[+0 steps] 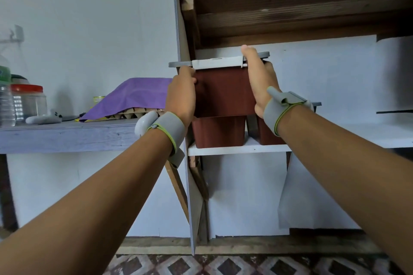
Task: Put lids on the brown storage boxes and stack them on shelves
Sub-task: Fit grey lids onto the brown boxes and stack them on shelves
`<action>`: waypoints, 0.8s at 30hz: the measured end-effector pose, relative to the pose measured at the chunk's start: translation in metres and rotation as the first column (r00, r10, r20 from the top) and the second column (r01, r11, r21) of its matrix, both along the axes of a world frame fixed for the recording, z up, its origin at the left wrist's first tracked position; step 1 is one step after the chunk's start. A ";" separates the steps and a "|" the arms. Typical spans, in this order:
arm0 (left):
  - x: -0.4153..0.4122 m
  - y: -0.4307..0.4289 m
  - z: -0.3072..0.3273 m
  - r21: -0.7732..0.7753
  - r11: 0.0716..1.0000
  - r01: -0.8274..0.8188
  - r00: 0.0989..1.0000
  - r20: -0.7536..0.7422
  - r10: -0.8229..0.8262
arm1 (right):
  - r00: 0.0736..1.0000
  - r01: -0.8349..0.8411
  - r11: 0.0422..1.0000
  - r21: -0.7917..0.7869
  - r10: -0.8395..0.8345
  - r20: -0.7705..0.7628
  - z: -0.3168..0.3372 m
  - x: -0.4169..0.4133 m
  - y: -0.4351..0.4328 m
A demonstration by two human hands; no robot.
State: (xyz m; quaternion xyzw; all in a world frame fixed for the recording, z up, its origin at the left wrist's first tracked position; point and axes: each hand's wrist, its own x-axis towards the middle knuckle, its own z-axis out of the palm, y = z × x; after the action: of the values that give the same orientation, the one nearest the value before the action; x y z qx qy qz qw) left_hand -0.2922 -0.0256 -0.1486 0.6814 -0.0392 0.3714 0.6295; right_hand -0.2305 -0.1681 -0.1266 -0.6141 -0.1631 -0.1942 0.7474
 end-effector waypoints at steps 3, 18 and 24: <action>0.010 0.003 -0.004 0.024 1.000 0.003 1.000 -0.020 -0.002 | 1.000 -0.020 1.000 0.018 0.020 0.013 -0.007 0.011 0.003; 0.091 0.023 -0.034 0.296 0.940 -0.171 0.984 -0.001 0.179 | 0.873 0.452 0.801 -0.392 -0.307 0.380 -0.050 0.098 0.011; 0.111 0.020 -0.048 0.402 0.892 -0.206 0.959 -0.097 0.265 | 0.891 0.451 0.651 -0.611 -0.286 0.352 -0.059 0.115 0.015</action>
State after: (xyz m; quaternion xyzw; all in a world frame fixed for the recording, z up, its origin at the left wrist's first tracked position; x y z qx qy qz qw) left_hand -0.1814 -0.0058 -0.1969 0.8179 0.0182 0.3780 0.4335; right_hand -0.1155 -0.1530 -0.1856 -0.8375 -0.1765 -0.3376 0.3918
